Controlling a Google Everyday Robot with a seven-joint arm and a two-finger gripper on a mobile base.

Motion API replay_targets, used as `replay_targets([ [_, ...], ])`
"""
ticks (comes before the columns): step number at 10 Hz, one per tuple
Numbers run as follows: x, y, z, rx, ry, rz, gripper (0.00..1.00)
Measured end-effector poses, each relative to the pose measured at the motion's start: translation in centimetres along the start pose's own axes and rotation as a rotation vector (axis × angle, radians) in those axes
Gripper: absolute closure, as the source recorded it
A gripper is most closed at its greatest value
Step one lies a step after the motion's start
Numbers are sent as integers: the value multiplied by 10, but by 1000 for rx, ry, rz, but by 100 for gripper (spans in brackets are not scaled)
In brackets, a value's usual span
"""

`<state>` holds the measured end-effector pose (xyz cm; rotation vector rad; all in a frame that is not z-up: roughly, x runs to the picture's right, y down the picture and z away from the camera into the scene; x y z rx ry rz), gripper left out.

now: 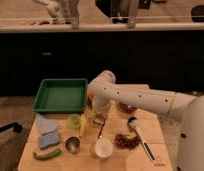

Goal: Place eraser in plastic cup

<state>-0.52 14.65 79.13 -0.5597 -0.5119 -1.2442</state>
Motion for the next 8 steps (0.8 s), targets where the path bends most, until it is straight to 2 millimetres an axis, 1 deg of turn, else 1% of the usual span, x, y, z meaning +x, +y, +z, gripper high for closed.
replay_targets([
  [4, -20, -31, -12, 9, 13, -110, 100],
  [6, -34, -52, -14, 2, 10, -191, 100],
  [8, -44, -66, -14, -12, 6, -253, 100],
])
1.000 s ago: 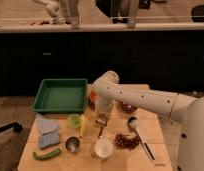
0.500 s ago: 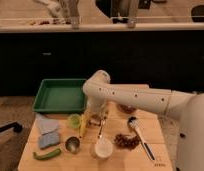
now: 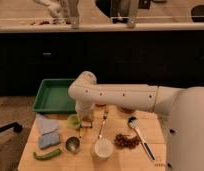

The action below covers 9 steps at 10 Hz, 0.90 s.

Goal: Place eraser in plastic cup

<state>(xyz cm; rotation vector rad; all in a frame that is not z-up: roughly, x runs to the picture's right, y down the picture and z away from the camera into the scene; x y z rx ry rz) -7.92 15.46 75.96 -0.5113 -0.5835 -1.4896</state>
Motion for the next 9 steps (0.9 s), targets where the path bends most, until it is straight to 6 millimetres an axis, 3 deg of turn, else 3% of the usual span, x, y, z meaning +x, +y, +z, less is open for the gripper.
replay_targets([
  [2, -3, -4, -1, -12, 1, -29, 100],
  [9, -6, -46, -4, -30, 7, -131, 100],
])
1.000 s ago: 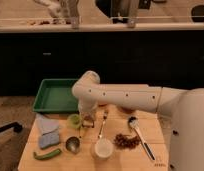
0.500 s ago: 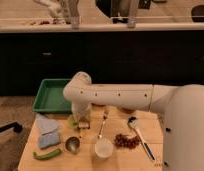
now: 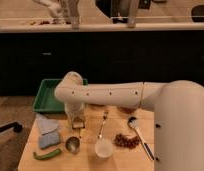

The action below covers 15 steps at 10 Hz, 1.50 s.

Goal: Place eraser in plastic cup

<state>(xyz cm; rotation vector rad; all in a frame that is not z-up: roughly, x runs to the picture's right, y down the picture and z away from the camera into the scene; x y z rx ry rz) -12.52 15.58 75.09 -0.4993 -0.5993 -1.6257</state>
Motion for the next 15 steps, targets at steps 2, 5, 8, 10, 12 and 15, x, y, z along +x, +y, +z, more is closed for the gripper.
replay_targets([
  [2, 0, -14, 0, -7, -4, -30, 100],
  [5, 0, -25, 3, -21, -14, -53, 100],
  [8, 0, -26, 9, -36, -28, -58, 100],
  [10, -1, -27, 13, -43, -39, -59, 100],
  [12, -1, -28, 17, -52, -48, -59, 100],
  [15, 3, -28, 21, -59, -56, -51, 100],
])
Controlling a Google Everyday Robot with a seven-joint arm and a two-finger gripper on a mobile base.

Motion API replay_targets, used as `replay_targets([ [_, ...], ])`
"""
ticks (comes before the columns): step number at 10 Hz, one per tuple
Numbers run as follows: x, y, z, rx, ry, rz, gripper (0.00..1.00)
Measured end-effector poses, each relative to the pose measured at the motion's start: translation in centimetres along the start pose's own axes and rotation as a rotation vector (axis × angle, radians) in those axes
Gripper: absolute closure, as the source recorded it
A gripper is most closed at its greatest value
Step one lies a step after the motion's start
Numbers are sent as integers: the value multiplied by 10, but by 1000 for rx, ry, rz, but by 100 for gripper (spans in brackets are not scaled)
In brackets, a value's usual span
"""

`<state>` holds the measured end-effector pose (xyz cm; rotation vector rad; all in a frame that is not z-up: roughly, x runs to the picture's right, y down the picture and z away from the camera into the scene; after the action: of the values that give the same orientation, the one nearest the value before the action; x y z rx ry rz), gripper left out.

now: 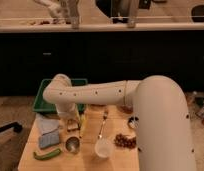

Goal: Place eraser in plastic cup

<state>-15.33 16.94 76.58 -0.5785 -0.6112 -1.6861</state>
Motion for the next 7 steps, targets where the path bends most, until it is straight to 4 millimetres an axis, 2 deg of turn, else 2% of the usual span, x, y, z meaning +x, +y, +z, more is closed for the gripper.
replay_targets([
  [6, 5, 1, 4, -6, -13, 3, 100],
  [7, 5, 2, 4, -7, -13, 4, 96],
])
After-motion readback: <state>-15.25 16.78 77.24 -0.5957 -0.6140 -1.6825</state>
